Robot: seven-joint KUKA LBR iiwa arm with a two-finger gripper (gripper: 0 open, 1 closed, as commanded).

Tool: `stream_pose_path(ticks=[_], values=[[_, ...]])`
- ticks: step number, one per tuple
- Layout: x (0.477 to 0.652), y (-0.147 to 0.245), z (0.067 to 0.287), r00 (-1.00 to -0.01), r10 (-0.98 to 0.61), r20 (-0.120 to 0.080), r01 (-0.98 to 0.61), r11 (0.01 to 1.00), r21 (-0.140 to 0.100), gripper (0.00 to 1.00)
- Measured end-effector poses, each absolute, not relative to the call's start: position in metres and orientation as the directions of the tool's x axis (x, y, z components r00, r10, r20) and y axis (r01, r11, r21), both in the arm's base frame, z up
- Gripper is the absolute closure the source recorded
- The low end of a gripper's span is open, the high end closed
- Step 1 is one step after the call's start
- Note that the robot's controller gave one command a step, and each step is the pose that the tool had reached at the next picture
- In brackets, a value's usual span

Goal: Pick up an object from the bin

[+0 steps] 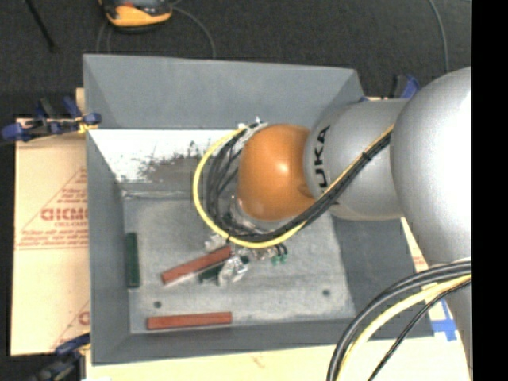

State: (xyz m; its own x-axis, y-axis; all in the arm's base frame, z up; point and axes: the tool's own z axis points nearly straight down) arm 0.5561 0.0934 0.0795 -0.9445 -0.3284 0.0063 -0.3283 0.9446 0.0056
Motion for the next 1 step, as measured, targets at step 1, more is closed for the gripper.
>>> stream_pose_path(ticks=[1], values=[[0.5562, 0.0934, 0.0795, -0.945, -0.328, 0.006, -0.328, 0.945, 0.006, 1.00]])
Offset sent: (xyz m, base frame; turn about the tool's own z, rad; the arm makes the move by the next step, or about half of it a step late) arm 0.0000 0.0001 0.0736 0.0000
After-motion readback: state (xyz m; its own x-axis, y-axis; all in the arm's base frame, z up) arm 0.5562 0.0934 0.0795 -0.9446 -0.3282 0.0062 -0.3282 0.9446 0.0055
